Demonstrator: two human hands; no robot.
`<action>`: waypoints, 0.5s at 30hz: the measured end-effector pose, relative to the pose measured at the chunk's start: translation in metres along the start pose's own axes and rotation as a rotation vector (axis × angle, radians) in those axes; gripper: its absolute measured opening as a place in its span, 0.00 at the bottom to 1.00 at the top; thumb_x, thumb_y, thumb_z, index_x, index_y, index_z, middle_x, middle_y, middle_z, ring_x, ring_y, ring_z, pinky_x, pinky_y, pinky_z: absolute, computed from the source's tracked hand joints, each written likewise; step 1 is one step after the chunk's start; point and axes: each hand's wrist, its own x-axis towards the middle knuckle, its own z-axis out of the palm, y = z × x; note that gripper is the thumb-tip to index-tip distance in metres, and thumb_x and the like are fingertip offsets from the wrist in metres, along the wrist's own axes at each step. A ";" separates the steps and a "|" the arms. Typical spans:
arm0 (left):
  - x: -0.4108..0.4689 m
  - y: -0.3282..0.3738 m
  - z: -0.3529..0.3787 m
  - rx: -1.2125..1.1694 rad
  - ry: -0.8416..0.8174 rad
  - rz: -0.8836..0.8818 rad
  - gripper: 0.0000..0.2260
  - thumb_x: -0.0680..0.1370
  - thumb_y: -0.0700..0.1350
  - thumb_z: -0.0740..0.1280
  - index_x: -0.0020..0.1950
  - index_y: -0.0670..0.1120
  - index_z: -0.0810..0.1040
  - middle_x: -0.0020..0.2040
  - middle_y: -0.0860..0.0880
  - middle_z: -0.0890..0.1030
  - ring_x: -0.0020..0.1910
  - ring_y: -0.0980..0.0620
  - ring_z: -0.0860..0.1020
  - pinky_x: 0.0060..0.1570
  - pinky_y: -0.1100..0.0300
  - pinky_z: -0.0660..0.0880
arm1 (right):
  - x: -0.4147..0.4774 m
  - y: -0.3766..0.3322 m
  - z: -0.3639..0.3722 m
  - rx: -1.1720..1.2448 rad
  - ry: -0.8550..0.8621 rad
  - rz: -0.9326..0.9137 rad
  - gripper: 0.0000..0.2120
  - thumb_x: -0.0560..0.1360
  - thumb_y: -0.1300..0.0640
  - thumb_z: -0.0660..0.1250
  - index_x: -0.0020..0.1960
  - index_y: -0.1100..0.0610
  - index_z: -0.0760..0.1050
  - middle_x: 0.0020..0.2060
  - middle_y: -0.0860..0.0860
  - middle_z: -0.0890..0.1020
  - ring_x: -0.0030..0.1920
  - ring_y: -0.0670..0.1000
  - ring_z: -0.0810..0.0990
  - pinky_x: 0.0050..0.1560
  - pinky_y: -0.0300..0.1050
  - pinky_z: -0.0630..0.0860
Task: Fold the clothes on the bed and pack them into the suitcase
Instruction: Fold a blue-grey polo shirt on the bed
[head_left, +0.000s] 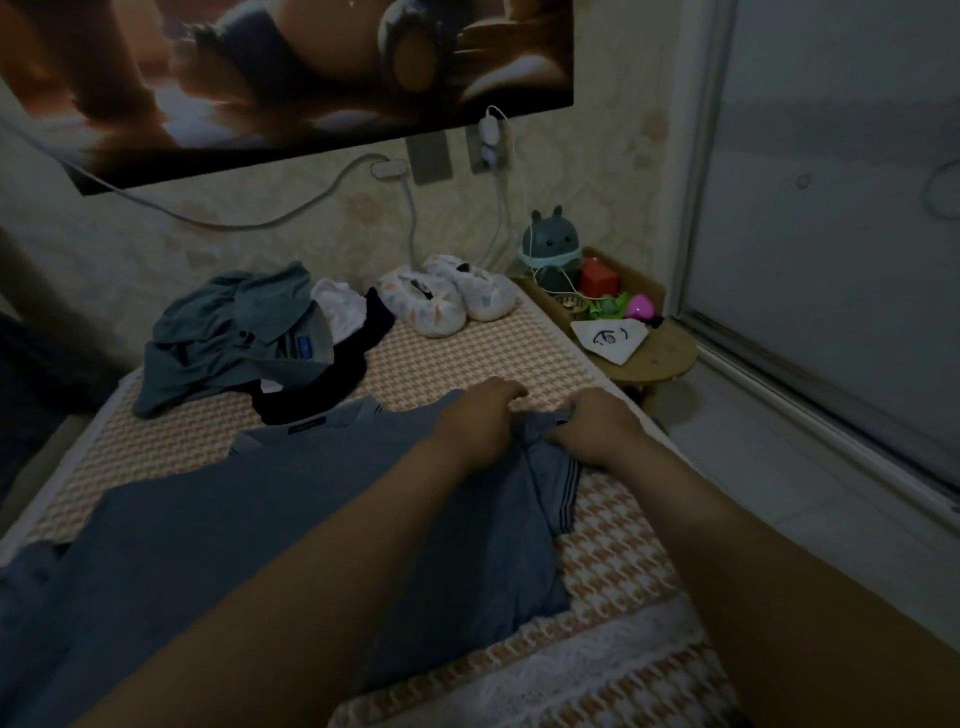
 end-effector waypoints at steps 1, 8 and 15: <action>0.008 0.005 -0.003 0.003 -0.058 0.002 0.20 0.80 0.39 0.61 0.72 0.45 0.68 0.70 0.45 0.70 0.68 0.47 0.69 0.67 0.55 0.65 | 0.002 -0.001 -0.001 0.096 -0.010 -0.014 0.06 0.70 0.56 0.73 0.41 0.57 0.77 0.41 0.54 0.80 0.44 0.54 0.79 0.38 0.43 0.75; 0.026 0.002 -0.012 -0.169 -0.082 0.050 0.10 0.74 0.37 0.67 0.54 0.43 0.82 0.51 0.45 0.83 0.52 0.48 0.79 0.52 0.59 0.72 | -0.007 -0.010 -0.009 0.505 -0.062 0.056 0.14 0.66 0.61 0.78 0.44 0.57 0.72 0.43 0.54 0.78 0.41 0.49 0.77 0.38 0.41 0.75; -0.008 -0.031 -0.039 -0.432 0.150 -0.107 0.07 0.71 0.32 0.68 0.37 0.43 0.79 0.34 0.53 0.79 0.34 0.60 0.76 0.37 0.65 0.74 | -0.024 -0.033 -0.014 0.267 -0.254 -0.024 0.11 0.68 0.59 0.74 0.34 0.58 0.72 0.30 0.52 0.77 0.29 0.48 0.75 0.29 0.36 0.72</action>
